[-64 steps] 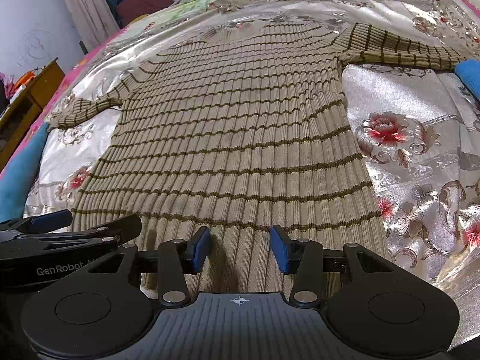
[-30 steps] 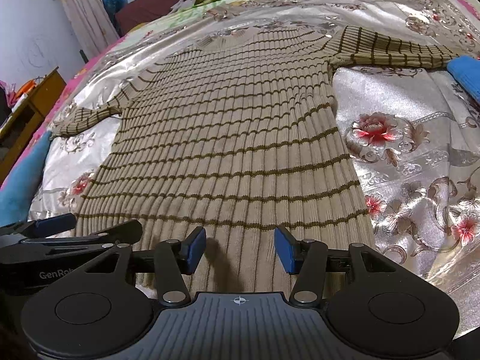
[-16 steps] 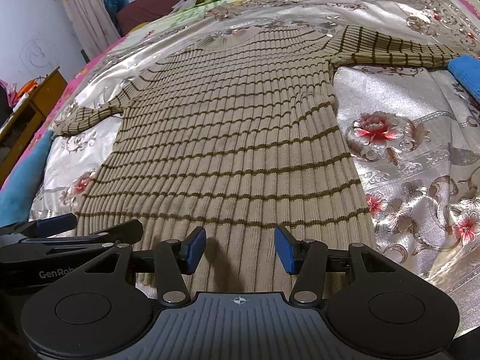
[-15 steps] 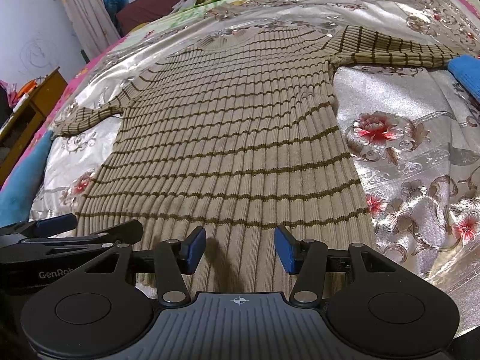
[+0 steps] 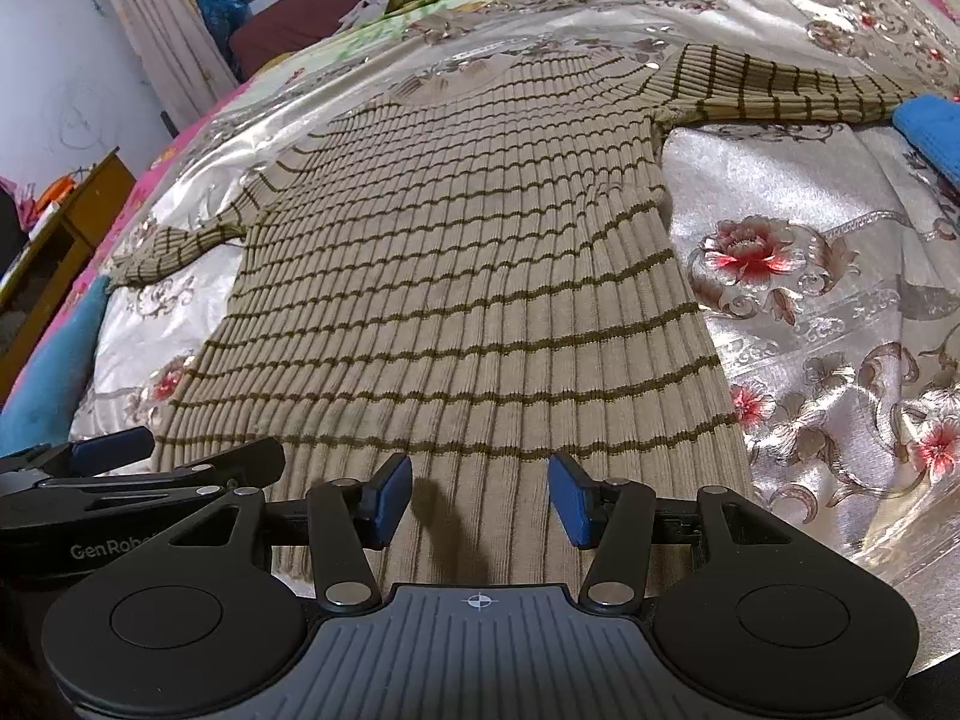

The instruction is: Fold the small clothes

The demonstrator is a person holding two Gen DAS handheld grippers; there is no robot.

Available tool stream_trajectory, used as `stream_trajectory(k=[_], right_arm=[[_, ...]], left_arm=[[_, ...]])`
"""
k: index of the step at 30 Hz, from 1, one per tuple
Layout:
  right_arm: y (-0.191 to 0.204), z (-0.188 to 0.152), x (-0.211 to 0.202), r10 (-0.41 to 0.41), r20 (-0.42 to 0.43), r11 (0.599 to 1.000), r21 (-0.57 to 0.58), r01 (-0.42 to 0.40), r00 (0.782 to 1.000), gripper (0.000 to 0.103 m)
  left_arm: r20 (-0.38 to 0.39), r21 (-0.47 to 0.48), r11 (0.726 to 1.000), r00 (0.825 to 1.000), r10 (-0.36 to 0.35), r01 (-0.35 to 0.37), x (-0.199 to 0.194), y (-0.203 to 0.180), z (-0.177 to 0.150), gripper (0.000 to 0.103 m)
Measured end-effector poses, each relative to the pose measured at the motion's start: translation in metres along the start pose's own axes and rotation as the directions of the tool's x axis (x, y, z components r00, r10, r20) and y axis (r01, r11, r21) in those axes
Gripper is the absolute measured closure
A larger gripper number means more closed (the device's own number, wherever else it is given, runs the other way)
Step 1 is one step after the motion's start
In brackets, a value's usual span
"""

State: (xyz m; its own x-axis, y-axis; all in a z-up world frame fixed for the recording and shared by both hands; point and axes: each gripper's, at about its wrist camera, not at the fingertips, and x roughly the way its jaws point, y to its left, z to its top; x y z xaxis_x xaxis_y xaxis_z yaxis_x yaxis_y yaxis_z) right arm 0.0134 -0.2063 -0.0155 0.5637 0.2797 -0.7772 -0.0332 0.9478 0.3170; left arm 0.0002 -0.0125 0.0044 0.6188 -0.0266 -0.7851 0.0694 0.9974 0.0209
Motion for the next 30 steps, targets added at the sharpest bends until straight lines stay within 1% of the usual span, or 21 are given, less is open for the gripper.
stream_trajectory(k=[6, 14, 18, 21, 26, 30], right_arm=[[-0.005, 0.008, -0.003, 0.009, 0.027, 1.000, -0.001, -0.009, 1.000, 0.053], [-0.022, 0.021, -0.002, 0.014, 0.040, 0.999, 0.047, -0.016, 0.999, 0.053], [-0.027, 0.025, -0.001, 0.011, 0.042, 0.999, 0.053, -0.014, 0.999, 0.053], [-0.032, 0.032, -0.003, 0.007, 0.059, 0.998, 0.055, -0.011, 0.998, 0.053], [-0.052, 0.049, -0.006, -0.001, 0.094, 0.996, 0.092, -0.008, 0.996, 0.053], [-0.077, 0.064, -0.009, -0.010, 0.128, 0.990, 0.144, -0.008, 0.992, 0.054]], left_arm=[[-0.004, 0.011, 1.000, 1.000, -0.008, 0.008, 0.003, -0.004, 0.007, 0.000], [-0.001, 0.041, 0.999, 1.000, -0.027, 0.027, 0.014, -0.017, 0.026, 0.000], [-0.008, 0.047, 0.998, 1.000, -0.031, 0.031, 0.017, -0.021, 0.029, 0.000], [-0.011, 0.057, 0.998, 0.999, -0.037, 0.038, 0.018, -0.024, 0.033, 0.000], [-0.005, 0.087, 0.994, 0.998, -0.065, 0.065, 0.023, -0.039, 0.049, 0.000], [0.004, 0.136, 0.987, 0.996, -0.090, 0.088, 0.031, -0.062, 0.065, 0.000]])
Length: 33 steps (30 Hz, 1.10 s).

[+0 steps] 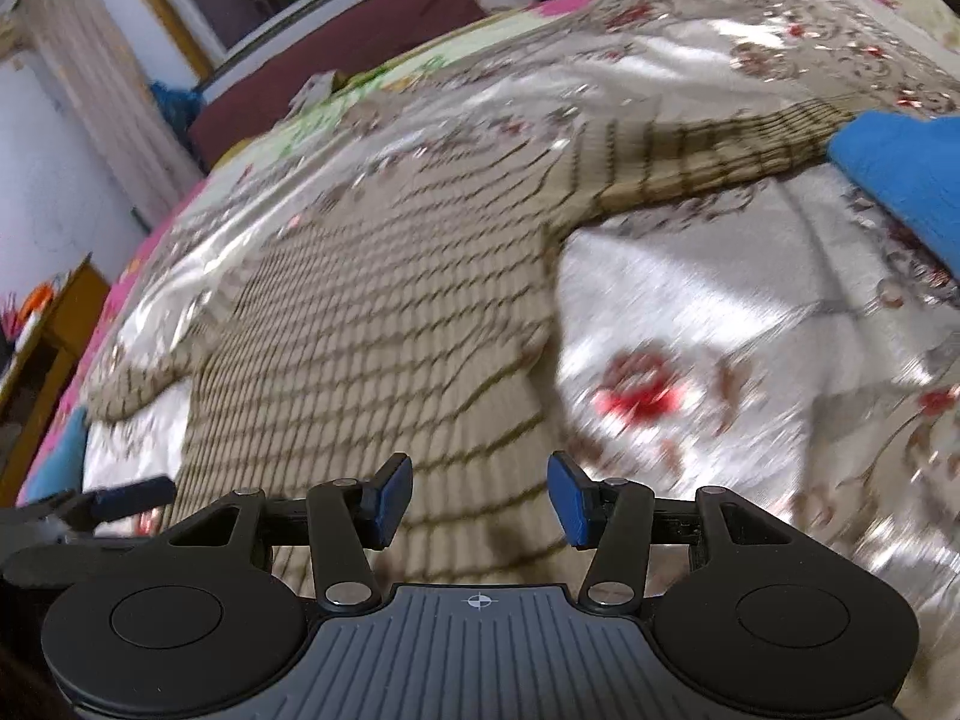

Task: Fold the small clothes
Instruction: 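Move the right tool to the sweater sleeve and grasp its cuff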

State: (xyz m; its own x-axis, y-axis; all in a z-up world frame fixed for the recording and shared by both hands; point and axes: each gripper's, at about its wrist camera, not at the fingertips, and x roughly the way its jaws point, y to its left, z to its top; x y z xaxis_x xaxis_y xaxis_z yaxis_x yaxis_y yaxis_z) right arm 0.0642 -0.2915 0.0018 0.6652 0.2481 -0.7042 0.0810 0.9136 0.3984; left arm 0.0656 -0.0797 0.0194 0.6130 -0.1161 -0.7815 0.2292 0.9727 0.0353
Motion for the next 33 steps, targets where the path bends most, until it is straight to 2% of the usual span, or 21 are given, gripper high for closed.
stream_trajectory(k=[7, 11, 16, 22, 24, 26, 28, 31, 33], right_arm=[[-0.080, 0.059, 0.011, -0.083, 0.094, 0.977, 0.206, 0.062, 0.992, 0.056], [-0.134, 0.094, 0.029, -0.127, 0.132, 0.931, 0.358, 0.073, 0.983, 0.059], [-0.181, 0.120, 0.049, -0.178, 0.188, 0.861, 0.505, 0.060, 0.966, 0.060], [-0.212, 0.131, 0.081, -0.209, 0.212, 0.784, 0.620, 0.034, 0.955, 0.061], [-0.219, 0.131, 0.087, -0.224, 0.234, 0.762, 0.647, 0.020, 0.946, 0.065], [-0.225, 0.135, 0.090, -0.234, 0.260, 0.746, 0.666, 0.002, 0.937, 0.065], [-0.228, 0.138, 0.095, -0.242, 0.279, 0.735, 0.678, -0.012, 0.929, 0.065], [-0.228, 0.142, 0.101, -0.247, 0.304, 0.746, 0.666, -0.020, 0.920, 0.066], [-0.229, 0.144, 0.103, -0.249, 0.300, 0.739, 0.673, -0.019, 0.921, 0.085]], left_arm=[[0.024, 0.040, 0.998, 0.998, -0.052, 0.051, 0.019, -0.035, 0.034, 0.000], [0.038, 0.048, 0.996, 0.996, -0.076, 0.074, 0.035, -0.053, 0.051, 0.000], [0.040, 0.054, 0.993, 0.994, -0.104, 0.101, 0.053, -0.070, 0.065, 0.000], [0.012, 0.042, 0.992, 0.993, -0.121, 0.120, 0.068, -0.075, 0.066, 0.000], [-0.006, 0.030, 0.992, 0.992, -0.125, 0.125, 0.073, -0.073, 0.063, 0.000], [-0.024, 0.013, 0.992, 0.991, -0.128, 0.129, 0.076, -0.070, 0.060, 0.000], [-0.040, -0.004, 0.991, 0.990, -0.134, 0.134, 0.080, -0.067, 0.057, 0.000], [-0.050, -0.021, 0.990, 0.989, -0.138, 0.137, 0.080, -0.061, 0.053, 0.000], [-0.053, -0.023, 0.991, 0.989, -0.136, 0.135, 0.078, -0.058, 0.051, 0.000]])
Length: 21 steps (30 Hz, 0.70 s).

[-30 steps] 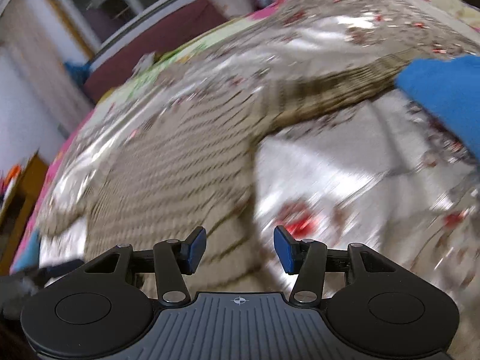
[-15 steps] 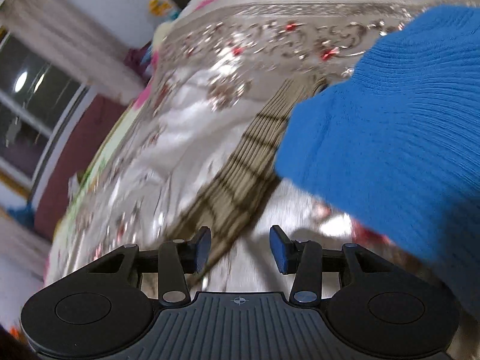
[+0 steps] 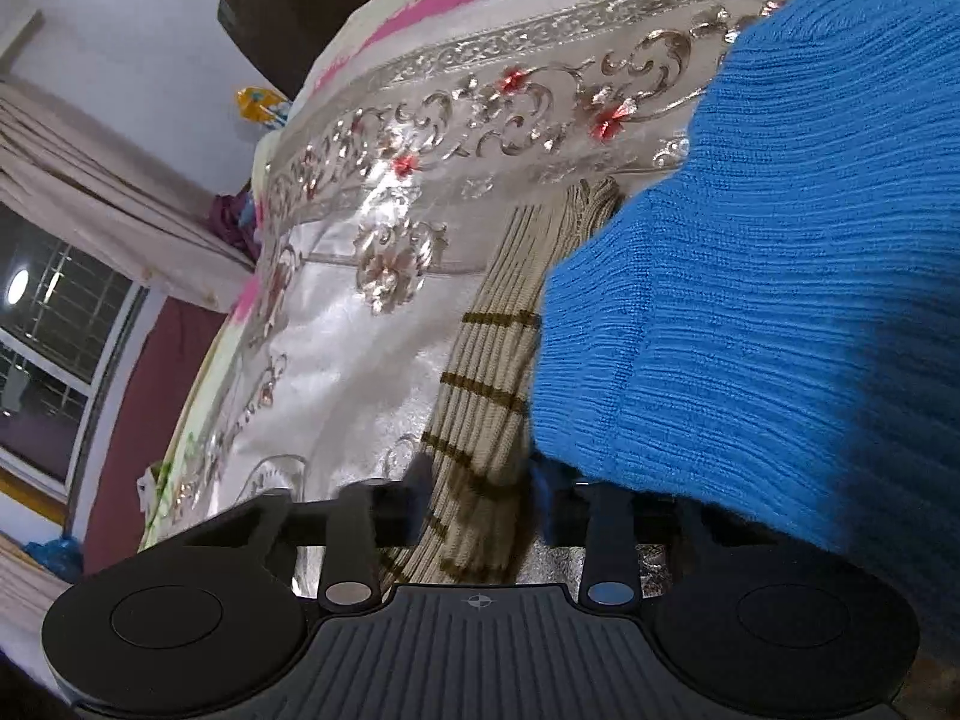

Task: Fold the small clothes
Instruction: 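Move the right tool to the sweater sleeve and grasp its cuff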

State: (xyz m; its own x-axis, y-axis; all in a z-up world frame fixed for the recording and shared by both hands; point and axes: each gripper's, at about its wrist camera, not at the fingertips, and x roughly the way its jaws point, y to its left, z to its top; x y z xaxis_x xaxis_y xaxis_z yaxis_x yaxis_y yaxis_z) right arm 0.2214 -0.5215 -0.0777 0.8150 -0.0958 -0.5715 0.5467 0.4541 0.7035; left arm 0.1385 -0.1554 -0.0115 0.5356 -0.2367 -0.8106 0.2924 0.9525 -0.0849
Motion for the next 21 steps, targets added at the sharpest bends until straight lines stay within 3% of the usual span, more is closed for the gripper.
stream_trajectory(k=[5, 10, 13, 16, 19, 21], right_arm=[[0.006, 0.005, -0.017, 0.078, -0.006, 0.997, 0.014, -0.078, 0.997, 0.092], [0.061, -0.005, -0.047, 0.200, -0.047, 0.967, -0.151, -0.205, 0.979, 0.092], [0.114, -0.034, -0.064, 0.284, -0.098, 0.913, -0.277, -0.300, 0.954, 0.092], [0.175, -0.086, -0.073, 0.355, -0.204, 0.817, -0.407, -0.409, 0.912, 0.093], [0.231, -0.160, -0.080, 0.361, -0.322, 0.668, -0.565, -0.484, 0.875, 0.093], [0.262, -0.221, -0.076, 0.306, -0.410, 0.528, -0.678, -0.511, 0.859, 0.091]], left_arm=[[0.002, -0.010, 1.000, 1.000, 0.011, -0.011, -0.013, 0.017, -0.009, 0.000], [-0.008, -0.076, 0.997, 1.000, 0.018, -0.018, -0.024, 0.046, -0.023, 0.000], [-0.001, -0.118, 0.993, 1.000, 0.029, -0.029, -0.032, 0.064, -0.032, 0.000], [0.015, -0.165, 0.985, 0.999, 0.045, -0.042, -0.045, 0.087, -0.043, 0.000], [0.035, -0.215, 0.975, 0.997, 0.067, -0.058, -0.056, 0.113, -0.054, 0.000], [0.051, -0.251, 0.965, 0.994, 0.094, -0.078, -0.063, 0.132, -0.065, 0.000]])
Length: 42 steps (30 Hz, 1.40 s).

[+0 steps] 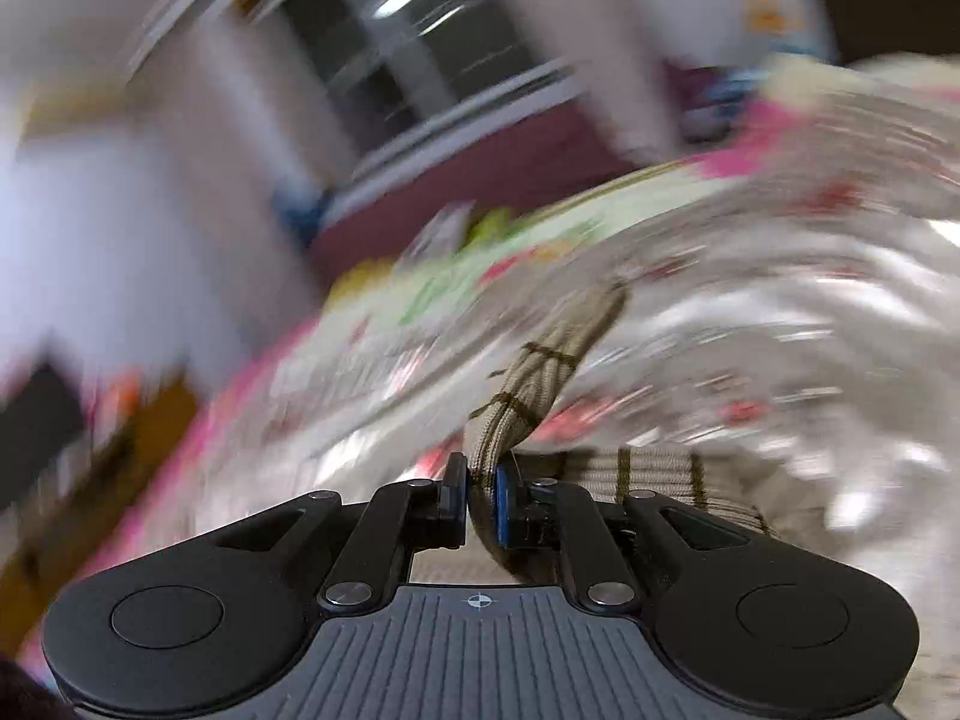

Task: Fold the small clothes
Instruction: 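Move the right tool to the sweater sleeve and grasp its cuff, then carry the sleeve with the right tool across the sweater body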

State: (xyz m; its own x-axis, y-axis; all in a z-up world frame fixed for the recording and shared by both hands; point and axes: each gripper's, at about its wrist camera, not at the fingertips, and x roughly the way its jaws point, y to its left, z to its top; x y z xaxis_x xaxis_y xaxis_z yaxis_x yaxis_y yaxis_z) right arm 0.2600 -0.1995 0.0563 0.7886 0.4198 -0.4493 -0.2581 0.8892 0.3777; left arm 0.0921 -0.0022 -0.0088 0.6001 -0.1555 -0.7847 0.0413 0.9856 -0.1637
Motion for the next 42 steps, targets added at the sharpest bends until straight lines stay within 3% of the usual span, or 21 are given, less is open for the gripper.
stream_trajectory(k=[4, 9, 15, 20, 24, 27, 30, 32, 39, 42], right_arm=[[0.063, -0.044, 0.051, -0.031, -0.156, 0.975, -0.224, -0.004, 0.987, 0.090], [0.086, -0.077, 0.056, -0.059, -0.262, 0.950, -0.310, -0.026, 0.963, 0.089], [0.092, -0.091, 0.047, -0.114, -0.296, 0.905, -0.426, -0.024, 0.948, 0.080], [0.102, -0.094, 0.074, -0.142, -0.301, 0.866, -0.499, -0.029, 0.943, 0.069], [0.115, -0.103, 0.091, -0.183, -0.279, 0.805, -0.593, -0.020, 0.943, 0.069], [0.118, -0.105, 0.099, -0.193, -0.269, 0.791, -0.611, -0.012, 0.943, 0.074], [0.118, -0.102, 0.103, -0.217, -0.258, 0.799, -0.601, 0.019, 0.942, 0.090], [0.118, -0.093, 0.106, -0.217, -0.242, 0.823, -0.567, 0.044, 0.946, 0.094], [0.128, -0.052, 0.117, -0.210, -0.107, 0.887, -0.440, 0.144, 0.972, 0.094], [0.129, -0.047, 0.126, -0.197, -0.110, 0.908, -0.394, 0.140, 0.974, 0.094]], left_arm=[[0.032, -0.052, 0.997, 0.998, 0.053, -0.052, -0.008, 0.034, -0.011, 0.000], [0.066, -0.099, 0.994, 0.996, 0.054, -0.047, -0.010, 0.057, -0.012, 0.000], [0.092, -0.119, 0.993, 0.995, 0.030, -0.019, -0.011, 0.068, -0.011, 0.000], [0.101, -0.128, 0.992, 0.994, 0.032, -0.019, -0.013, 0.072, -0.011, 0.000], [0.086, -0.140, 0.990, 0.996, 0.024, -0.012, -0.008, 0.075, -0.011, 0.000], [0.085, -0.141, 0.990, 0.996, 0.026, -0.014, -0.007, 0.075, -0.012, 0.000], [0.077, -0.138, 0.990, 0.997, 0.026, -0.015, -0.005, 0.074, -0.012, 0.000], [0.072, -0.133, 0.991, 0.997, 0.027, -0.017, -0.004, 0.073, -0.012, 0.000], [0.075, -0.118, 0.993, 0.996, 0.039, -0.030, -0.002, 0.070, -0.013, 0.000], [0.079, -0.129, 0.991, 0.996, 0.040, -0.029, -0.002, 0.073, -0.012, 0.000]])
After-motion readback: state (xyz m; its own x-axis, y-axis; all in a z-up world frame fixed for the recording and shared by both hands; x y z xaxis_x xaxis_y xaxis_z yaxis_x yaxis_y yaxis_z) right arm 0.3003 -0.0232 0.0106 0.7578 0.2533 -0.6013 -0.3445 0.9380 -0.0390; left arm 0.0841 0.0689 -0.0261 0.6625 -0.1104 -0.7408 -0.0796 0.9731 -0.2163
